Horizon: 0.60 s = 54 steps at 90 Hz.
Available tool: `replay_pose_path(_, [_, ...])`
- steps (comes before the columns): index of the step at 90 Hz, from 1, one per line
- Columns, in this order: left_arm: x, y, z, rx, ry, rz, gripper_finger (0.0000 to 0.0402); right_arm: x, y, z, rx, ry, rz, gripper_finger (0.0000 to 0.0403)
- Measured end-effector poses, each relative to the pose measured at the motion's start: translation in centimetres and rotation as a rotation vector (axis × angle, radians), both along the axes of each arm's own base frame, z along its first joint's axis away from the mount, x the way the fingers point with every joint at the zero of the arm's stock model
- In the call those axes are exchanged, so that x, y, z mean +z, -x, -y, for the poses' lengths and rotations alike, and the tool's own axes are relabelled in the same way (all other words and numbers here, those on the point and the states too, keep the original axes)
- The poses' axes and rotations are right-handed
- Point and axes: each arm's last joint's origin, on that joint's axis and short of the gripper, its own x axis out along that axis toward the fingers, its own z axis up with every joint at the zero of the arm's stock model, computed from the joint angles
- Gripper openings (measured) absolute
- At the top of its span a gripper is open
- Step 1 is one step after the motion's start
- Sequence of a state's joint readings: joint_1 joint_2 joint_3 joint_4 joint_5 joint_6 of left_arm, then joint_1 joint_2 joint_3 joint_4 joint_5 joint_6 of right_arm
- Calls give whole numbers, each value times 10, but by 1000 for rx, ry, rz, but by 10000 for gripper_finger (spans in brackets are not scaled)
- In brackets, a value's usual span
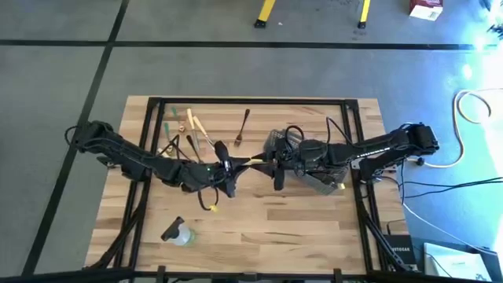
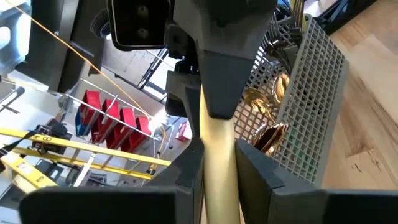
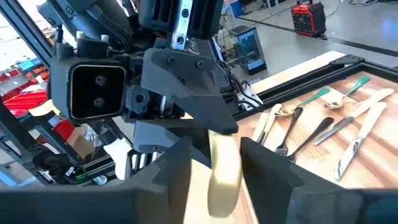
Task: Sort silverware
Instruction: Put the silver knife into the cutlery rack
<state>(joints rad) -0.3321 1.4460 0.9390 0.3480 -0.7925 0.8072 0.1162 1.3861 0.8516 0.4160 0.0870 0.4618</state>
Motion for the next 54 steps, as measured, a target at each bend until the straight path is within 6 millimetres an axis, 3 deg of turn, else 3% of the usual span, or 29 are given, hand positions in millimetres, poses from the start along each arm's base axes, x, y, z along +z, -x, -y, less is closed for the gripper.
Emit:
replay_pose_path(21, [0, 0, 0, 1, 0, 1, 52, 0, 0, 0, 3, 7, -2, 32])
replay_pose_path(54, [0, 0, 0, 1, 6, 3, 59, 0, 0, 0, 7, -2, -2, 31])
